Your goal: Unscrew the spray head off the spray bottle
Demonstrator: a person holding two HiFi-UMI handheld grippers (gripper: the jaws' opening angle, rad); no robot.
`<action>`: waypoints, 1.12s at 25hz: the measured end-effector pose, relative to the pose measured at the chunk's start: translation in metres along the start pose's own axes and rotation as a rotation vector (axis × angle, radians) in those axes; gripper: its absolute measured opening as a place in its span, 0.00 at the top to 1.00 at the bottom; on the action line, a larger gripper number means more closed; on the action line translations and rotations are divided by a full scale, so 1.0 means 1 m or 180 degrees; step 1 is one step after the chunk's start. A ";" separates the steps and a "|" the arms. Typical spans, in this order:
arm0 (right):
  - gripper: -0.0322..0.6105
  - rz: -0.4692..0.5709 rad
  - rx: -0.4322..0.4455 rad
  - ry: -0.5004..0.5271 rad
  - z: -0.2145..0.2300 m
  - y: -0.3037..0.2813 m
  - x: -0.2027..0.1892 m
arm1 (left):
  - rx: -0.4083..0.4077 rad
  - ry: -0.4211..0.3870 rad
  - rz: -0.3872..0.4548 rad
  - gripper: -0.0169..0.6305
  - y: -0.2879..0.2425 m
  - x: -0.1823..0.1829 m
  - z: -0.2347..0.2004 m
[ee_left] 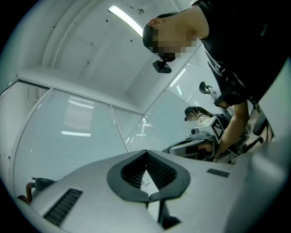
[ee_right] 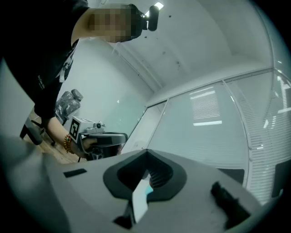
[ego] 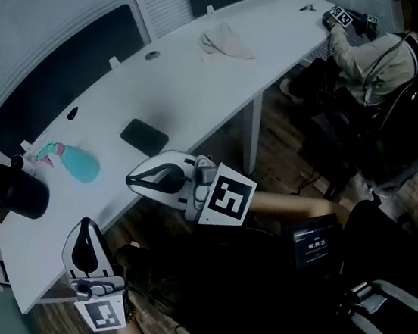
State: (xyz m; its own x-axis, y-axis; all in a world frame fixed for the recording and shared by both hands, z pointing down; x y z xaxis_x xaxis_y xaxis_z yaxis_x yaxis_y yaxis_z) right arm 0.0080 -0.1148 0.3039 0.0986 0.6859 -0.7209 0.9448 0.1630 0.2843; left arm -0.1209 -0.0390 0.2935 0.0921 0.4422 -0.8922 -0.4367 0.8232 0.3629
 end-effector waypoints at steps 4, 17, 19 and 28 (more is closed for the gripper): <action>0.95 -0.0053 0.0114 0.0216 -0.040 0.026 0.018 | 0.0023 -0.0078 -0.0138 0.96 0.027 -0.001 0.025; 0.95 -0.0196 0.0057 -0.0040 -0.093 0.053 0.041 | 0.0139 0.0174 -0.0351 0.97 0.088 0.000 0.062; 0.95 -0.0240 0.0034 -0.0093 -0.100 0.059 0.046 | 0.0128 0.0203 -0.0367 0.97 0.094 0.003 0.068; 0.95 -0.0199 -0.0167 -0.0270 -0.116 0.076 0.072 | 0.0154 0.0418 -0.0476 0.97 0.111 0.004 0.082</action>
State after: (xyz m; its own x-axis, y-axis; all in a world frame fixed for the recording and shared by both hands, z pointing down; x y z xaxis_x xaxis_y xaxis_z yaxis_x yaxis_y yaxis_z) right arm 0.0501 0.0297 0.3469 0.0682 0.6112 -0.7885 0.9325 0.2420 0.2682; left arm -0.0954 0.0833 0.3520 0.0337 0.2661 -0.9633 -0.3832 0.8937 0.2335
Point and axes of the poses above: the fingertips, and each gripper's own axes: y backward along the fingers, z to its right, x out of its top, the point moved 4 cm from there along y, backward along the fingers, and after that the axes turned 15 degrees about y, right-handed, at the moved point
